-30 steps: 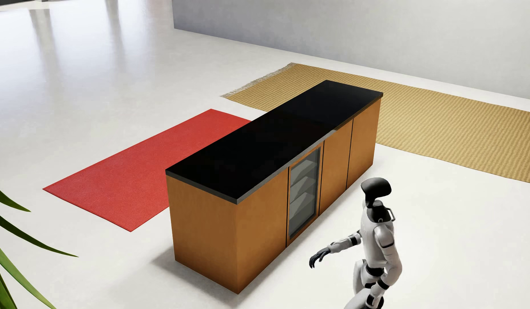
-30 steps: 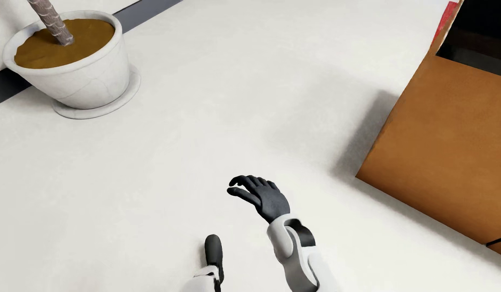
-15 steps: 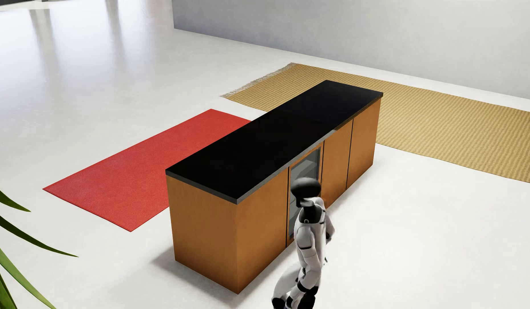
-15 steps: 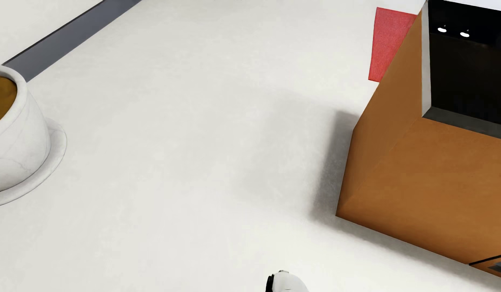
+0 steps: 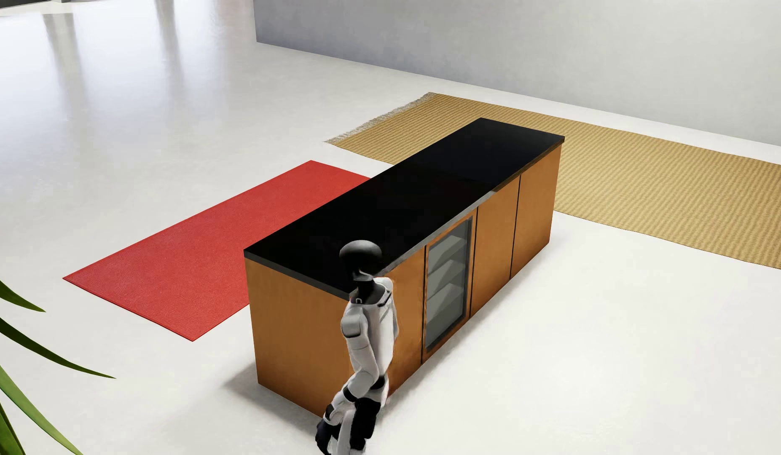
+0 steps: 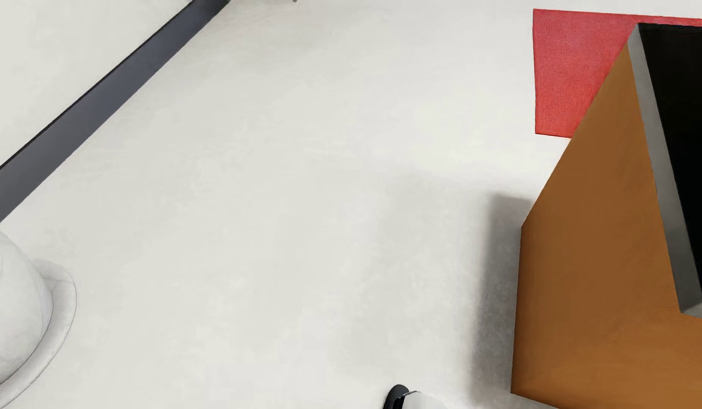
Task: Avoid counter
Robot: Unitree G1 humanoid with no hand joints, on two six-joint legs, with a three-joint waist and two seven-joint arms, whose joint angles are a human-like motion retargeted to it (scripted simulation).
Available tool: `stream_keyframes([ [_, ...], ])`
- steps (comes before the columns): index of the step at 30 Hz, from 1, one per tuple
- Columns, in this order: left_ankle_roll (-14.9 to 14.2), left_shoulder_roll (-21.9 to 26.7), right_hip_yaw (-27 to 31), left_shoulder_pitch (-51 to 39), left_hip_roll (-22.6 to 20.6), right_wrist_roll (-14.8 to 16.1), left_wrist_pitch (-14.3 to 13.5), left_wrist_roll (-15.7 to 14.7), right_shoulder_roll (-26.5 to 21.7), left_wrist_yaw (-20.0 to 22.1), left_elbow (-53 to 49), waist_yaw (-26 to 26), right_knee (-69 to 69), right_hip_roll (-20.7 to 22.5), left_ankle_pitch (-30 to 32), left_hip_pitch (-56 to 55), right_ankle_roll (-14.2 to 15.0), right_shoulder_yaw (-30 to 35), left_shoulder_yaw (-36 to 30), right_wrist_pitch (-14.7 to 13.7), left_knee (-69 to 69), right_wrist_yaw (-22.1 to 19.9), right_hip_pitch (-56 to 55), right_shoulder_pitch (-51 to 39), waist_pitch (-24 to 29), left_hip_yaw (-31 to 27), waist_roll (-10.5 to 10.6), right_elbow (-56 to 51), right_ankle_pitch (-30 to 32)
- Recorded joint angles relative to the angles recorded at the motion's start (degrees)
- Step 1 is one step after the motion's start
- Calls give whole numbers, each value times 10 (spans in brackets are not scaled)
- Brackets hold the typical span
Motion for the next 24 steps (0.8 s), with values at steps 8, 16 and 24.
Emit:
stream_keyframes([
  [8,20,2,112,52,-3,-31,11,29,-14,-27,46,34,-148,135,-124,-214,22,66,29,-136,-249,-64,162,-220,-11,59,40,-94,-44],
  [16,111,-24,114,38,-40,-34,2,12,-89,0,26,34,-42,164,-127,-174,47,128,34,-108,-320,-60,293,-97,-29,296,19,-106,-128],
  [24,-9,-59,75,-35,-69,-106,-27,15,-65,44,89,32,520,-117,-190,-64,93,113,40,-60,-310,74,-19,239,-29,195,-83,41,39],
])
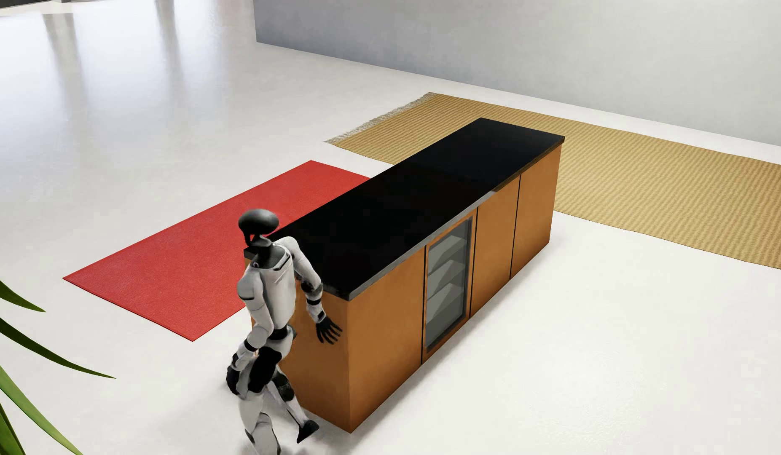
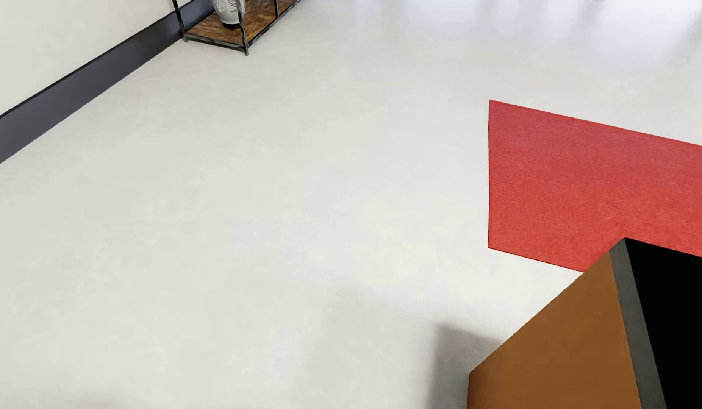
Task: Avoid counter
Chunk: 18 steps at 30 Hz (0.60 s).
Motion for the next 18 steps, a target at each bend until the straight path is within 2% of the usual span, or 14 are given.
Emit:
stream_keyframes([
  [1,-15,-1,-24,-3,1,-13,0,-2,16,4,-6,-11,-27,-49,-5,2,-10,-4,3,-18,2,20,-23,29,5,-30,-10,-4,1],
  [3,-45,0,-53,-4,9,-10,-6,-8,53,8,-21,-30,-157,-83,-14,4,-23,-38,3,-43,0,66,-64,55,15,-88,-22,-22,4],
  [5,-75,7,-57,-5,18,-9,-7,-12,78,4,-24,-40,-384,-65,-15,10,1,-63,-1,-63,-19,66,-79,53,25,-131,-23,-53,29],
  [6,-91,12,-36,-6,21,-22,-3,-10,80,0,-18,-41,-529,-44,-17,15,25,-64,-6,-71,-31,51,-72,45,28,-147,-21,-72,54],
  [7,-107,18,5,-6,23,-33,2,-7,80,-3,-8,-41,-649,-31,-19,23,28,-68,-11,-71,-43,31,-69,35,31,-161,-17,-95,53],
  [8,-123,24,14,-6,23,-40,13,-3,77,-2,8,-38,-719,-35,-22,33,53,-70,-15,-70,-54,13,-74,27,35,-171,-14,-128,-7],
  [9,-142,30,-16,-1,27,-40,22,-1,73,0,21,-33,-718,-50,-28,46,106,-74,-12,-72,-56,-5,-81,15,39,-172,-12,-159,-53],
  [11,-155,44,-69,29,41,-23,42,-10,57,5,38,-29,-637,-70,-32,81,6,-91,15,-63,-58,-22,-89,-32,46,-163,-3,-205,24],
  [12,-155,50,-49,47,55,-6,59,-9,53,7,44,-31,-598,-65,-22,98,3,-106,24,-56,-49,-27,-95,-64,49,-161,6,-220,92],
  [13,-156,56,-38,67,78,21,63,-5,54,5,48,-34,-539,-58,3,109,-14,-123,29,-46,-20,-46,-103,-99,53,-158,17,-232,97],
  [14,-166,59,-34,87,115,49,64,-1,55,8,48,-35,-486,-44,48,107,-16,-140,32,-38,32,-74,-108,-143,56,-156,30,-231,54],
  [16,0,53,-40,117,186,109,37,5,56,23,35,-33,-460,6,134,60,-23,-182,30,2,180,-127,-81,-262,62,-134,58,-173,0],
  [17,22,42,-35,124,191,113,19,6,46,34,17,-27,-469,31,118,19,-26,-187,24,36,255,-127,-66,-332,65,-144,72,-115,-12],
  [18,39,27,-22,126,168,83,1,5,26,48,-3,-18,-484,54,92,-27,-27,-165,17,78,317,-99,-51,-399,66,-162,83,-64,-17],
])
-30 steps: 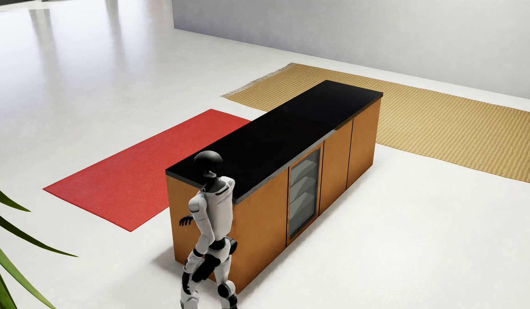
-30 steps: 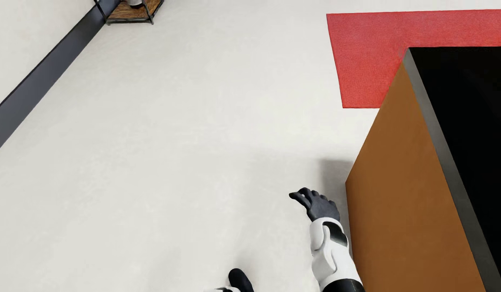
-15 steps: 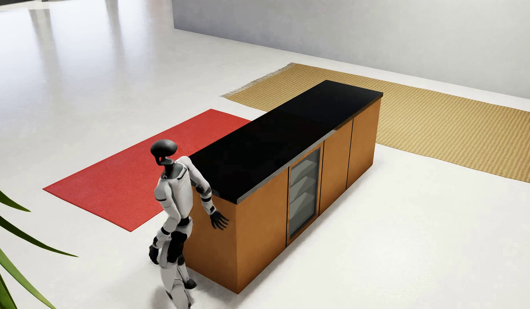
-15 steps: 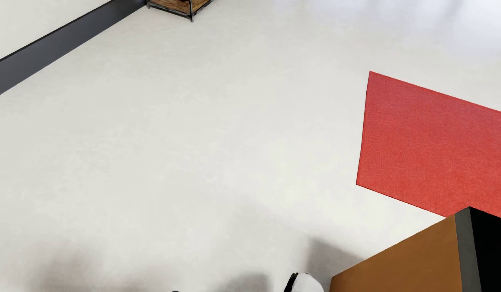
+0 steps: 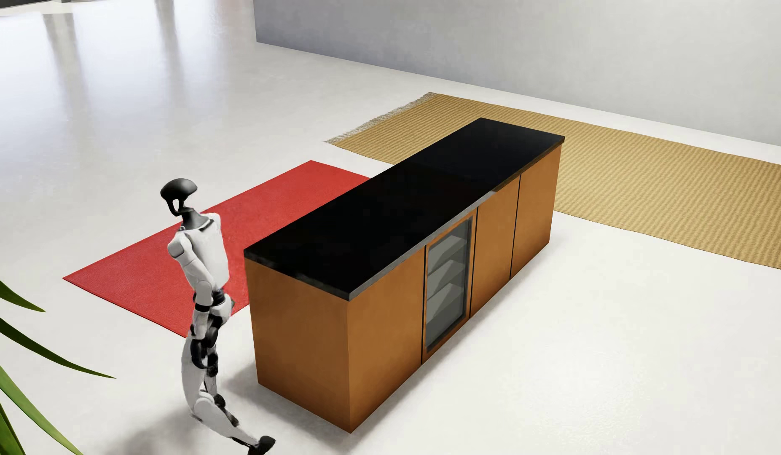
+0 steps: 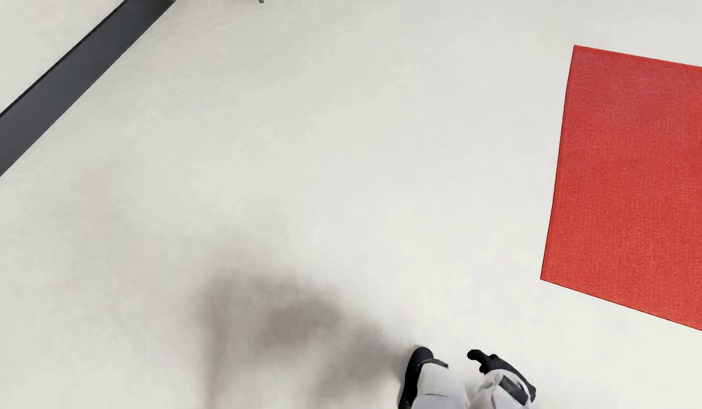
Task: Avoid counter
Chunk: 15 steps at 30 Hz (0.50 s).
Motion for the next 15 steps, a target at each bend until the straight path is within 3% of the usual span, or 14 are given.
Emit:
stream_keyframes([
  [1,-17,-15,20,-1,-34,-64,-14,-7,-23,16,-25,10,-22,23,-14,-37,-2,59,-3,2,28,44,14,-60,0,-6,7,38,-1],
  [2,-38,-30,42,-4,-55,-134,-25,-21,-48,24,-53,17,-45,46,-24,-55,-3,127,-2,-45,14,74,27,-115,-3,27,11,54,1],
  [3,-53,-35,67,-8,-69,-187,-24,-26,-64,24,-74,21,-67,67,-30,-59,-3,178,-6,-109,-38,69,39,-163,-8,75,14,44,2],
  [4,-63,-31,88,-15,-81,-189,-20,-22,-64,18,-88,23,-86,85,-36,-50,-3,185,-18,-162,-119,46,53,-197,-14,128,17,14,2],
  [5,-71,-17,106,-24,-107,-166,-16,-14,-56,4,-95,23,-96,100,-39,-42,-2,169,-35,-182,-215,14,66,-215,-19,151,20,-28,-4],
  [7,-76,18,133,-56,-163,-56,-3,-13,-33,-35,-102,20,-93,119,-40,-43,-1,131,-60,-193,-343,-39,81,-218,-26,114,22,-132,-19],
  [9,-69,46,143,-84,-193,41,1,-17,-39,-40,-123,11,-73,128,-33,-78,0,123,-68,-204,-343,-95,87,-183,-28,43,22,-236,-34],
  [11,-55,63,146,-119,-207,124,3,-24,-58,-27,-135,4,-59,133,-17,-126,2,107,-65,-207,-297,-116,93,-114,-27,-9,23,-322,-38],
  [13,-57,61,153,-121,-217,177,-2,-33,-65,-23,-185,4,-59,143,-6,-165,4,90,-60,-188,-285,-129,108,-49,-25,-45,22,-325,-43],
  [15,-66,57,163,-114,-223,188,-9,-38,-72,-24,-226,7,-66,158,3,-181,5,75,-64,-126,-335,-113,129,-1,-26,-72,19,-247,-49],
])
